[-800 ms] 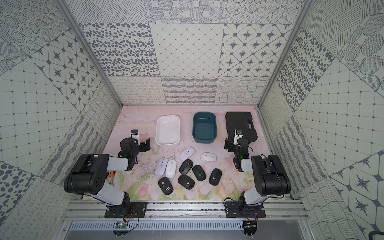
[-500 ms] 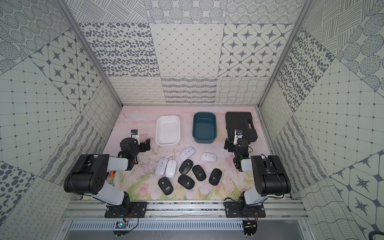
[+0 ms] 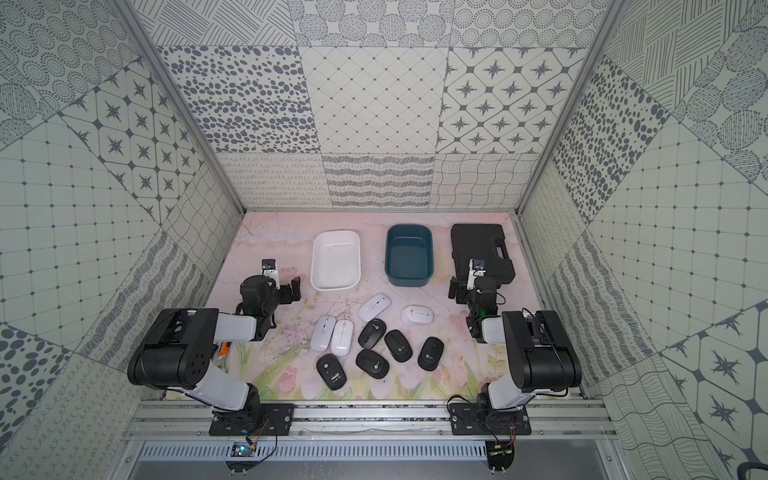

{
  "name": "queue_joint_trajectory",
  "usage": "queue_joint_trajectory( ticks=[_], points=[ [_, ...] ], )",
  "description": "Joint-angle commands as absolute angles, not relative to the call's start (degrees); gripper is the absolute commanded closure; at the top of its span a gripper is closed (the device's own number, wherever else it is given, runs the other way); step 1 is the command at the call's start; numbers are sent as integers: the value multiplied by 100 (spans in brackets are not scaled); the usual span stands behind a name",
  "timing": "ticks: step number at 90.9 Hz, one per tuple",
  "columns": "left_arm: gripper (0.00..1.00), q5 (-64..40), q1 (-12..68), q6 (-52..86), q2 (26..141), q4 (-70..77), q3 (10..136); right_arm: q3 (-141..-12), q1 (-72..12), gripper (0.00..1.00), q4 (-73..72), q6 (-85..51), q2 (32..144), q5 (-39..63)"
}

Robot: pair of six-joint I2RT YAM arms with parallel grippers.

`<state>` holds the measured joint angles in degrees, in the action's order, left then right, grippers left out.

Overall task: Place the mice by color into the storage box
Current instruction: Pick up the mouse from the center of the board.

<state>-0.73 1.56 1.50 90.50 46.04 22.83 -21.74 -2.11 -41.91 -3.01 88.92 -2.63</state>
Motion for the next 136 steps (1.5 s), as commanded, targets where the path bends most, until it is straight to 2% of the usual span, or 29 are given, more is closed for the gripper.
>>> queue_joint_trajectory(
  ticks=[1,19,28,38,47,58,70,85,100,125,136],
  points=[
    [1,-200,200,53,8854,4422,2551,-2488,-185,1,-4461,-399,8653,-600],
    [1,558,318,1043,7171,611,4445,-3208,-244,1,-1739,-915,6748,-1195],
    [1,721,361,2044,6682,-1525,5500,-3561,-391,1,-512,-1169,5997,-986],
    [1,501,662,2919,6385,-3833,6516,-4218,-660,1,971,-1575,5712,-425],
    [1,408,1396,3491,6426,-5544,6964,-4993,-1410,1,2275,-1730,5803,-143],
    [1,590,2609,3926,7060,-6987,7090,-5713,-2876,1,3508,-1856,6042,-929],
    [1,842,3805,4620,7437,-7146,6811,-5949,-3833,1,4096,-2383,6096,-1017],
    [1,549,4367,5031,7550,-6672,6267,-5773,-4359,1,4222,-2737,5939,-1072],
    [3,467,4508,5234,7662,-6577,5722,-5617,-4462,1,4315,-2826,5684,-1208],
    [9,883,4509,5344,8152,-6184,5227,-5451,-4463,1,4273,-2880,5534,-1147],
    [7,890,4509,5148,8532,-5902,5197,-5358,-4460,1,4277,-2876,5474,-1198]
  ],
)
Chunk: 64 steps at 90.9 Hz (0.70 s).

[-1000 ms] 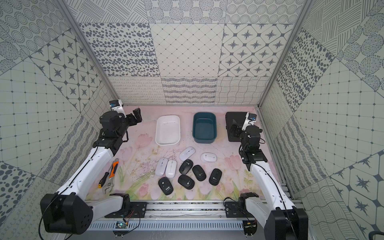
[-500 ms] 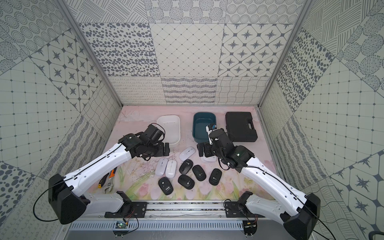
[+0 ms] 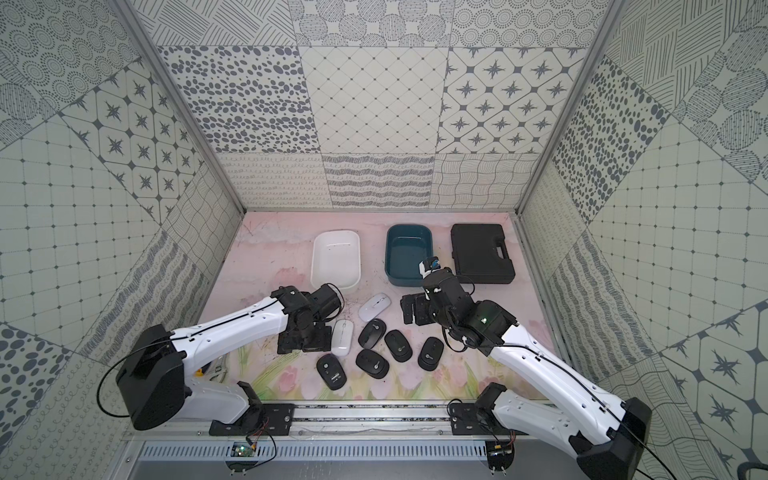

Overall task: Place the mice by color into the storage box
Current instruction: Pick up the mouse from the center of the board.

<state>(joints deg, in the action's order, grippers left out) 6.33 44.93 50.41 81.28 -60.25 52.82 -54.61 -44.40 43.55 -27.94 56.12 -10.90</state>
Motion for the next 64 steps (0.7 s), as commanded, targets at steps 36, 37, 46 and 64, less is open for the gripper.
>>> queue_joint_trajectory(
  ticks=[36,37,46,64],
  points=[
    [8,994,4401,4711,9147,-5212,5245,-5173,-4464,1,4164,-2838,5336,-1206],
    [8,998,4398,4702,9148,-5199,5242,-5162,-4465,1,4161,-2838,5331,-1200],
    [8,990,4325,4585,9190,-5019,5235,-5083,-4460,1,4060,-2827,5305,-1091],
    [8,949,4234,4394,9229,-4883,5417,-5006,-4465,1,3970,-2830,5333,-1027]
  ],
)
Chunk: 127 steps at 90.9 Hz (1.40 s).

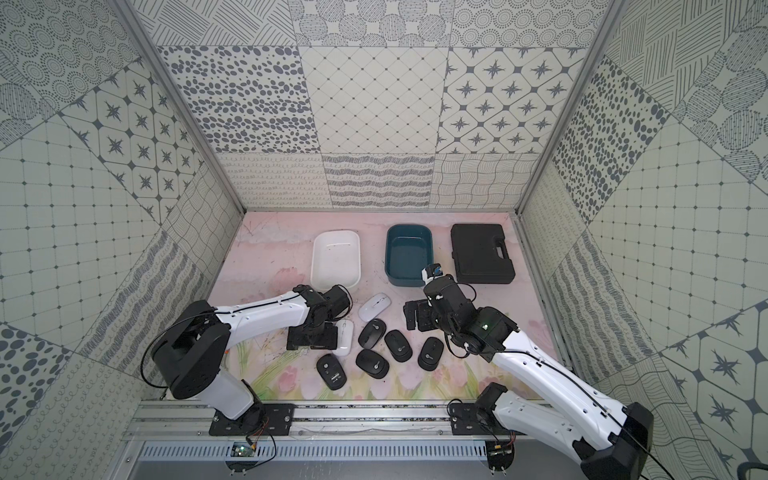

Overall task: Place the mice by color into the storage box
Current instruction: Pick up the mouse from the center of the board.

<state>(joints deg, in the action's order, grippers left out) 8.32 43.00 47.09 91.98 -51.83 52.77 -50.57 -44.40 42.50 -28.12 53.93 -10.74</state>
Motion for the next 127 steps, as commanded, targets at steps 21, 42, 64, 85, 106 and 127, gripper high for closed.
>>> queue_joint_trajectory(
  ticks=[21,42,64,85,106,127],
  points=[
    [9,973,3918,4075,9351,-4836,5535,-4913,-4464,1,3811,-2830,5335,-953],
    [15,808,3686,3499,9412,-4693,5569,-4883,-4464,1,3794,-2850,5319,-956],
    [18,700,3482,3157,9520,-4596,5579,-4901,-4460,1,3723,-2839,5300,-891],
    [32,637,3454,2974,9664,-4448,5587,-4927,-4469,1,3709,-2804,5291,-872],
    [45,665,3454,2945,9555,-4405,5594,-4921,-4471,1,3675,-2780,5277,-868],
    [51,768,3454,2960,9256,-4661,5719,-4909,-4471,1,3643,-2747,5291,-895]
  ],
)
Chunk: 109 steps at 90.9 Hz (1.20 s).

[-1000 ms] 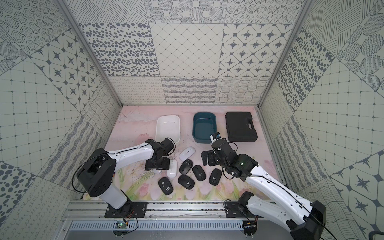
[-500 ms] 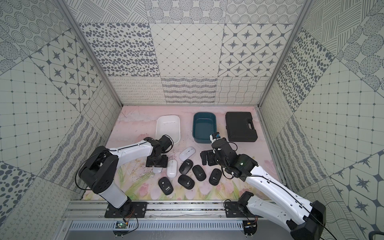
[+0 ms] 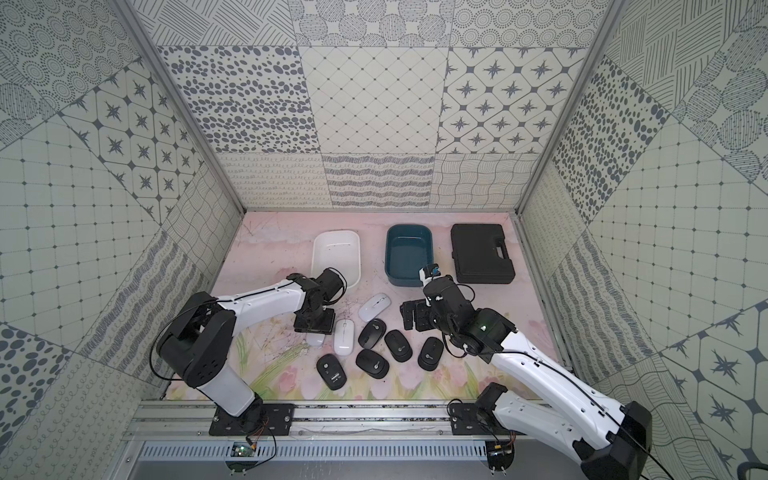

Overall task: Place the mice by color into the storage box
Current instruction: Pick up the mouse from the center of the board.

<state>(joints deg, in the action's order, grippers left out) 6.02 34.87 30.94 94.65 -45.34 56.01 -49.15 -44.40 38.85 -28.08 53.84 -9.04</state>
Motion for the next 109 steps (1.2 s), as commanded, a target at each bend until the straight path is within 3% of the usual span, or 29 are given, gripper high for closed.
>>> queue_joint_trajectory(
  ticks=[1,53,109],
  points=[
    [51,775,3454,2965,9247,-4695,5733,-4907,-4468,1,3641,-2749,5291,-896],
    [53,787,3454,3165,8537,-6364,7146,-4745,-4469,1,3422,-2768,5312,-858],
    [55,791,2756,2465,11350,-6427,10444,-4702,-4465,1,4046,-3052,5505,-984]
  ],
)
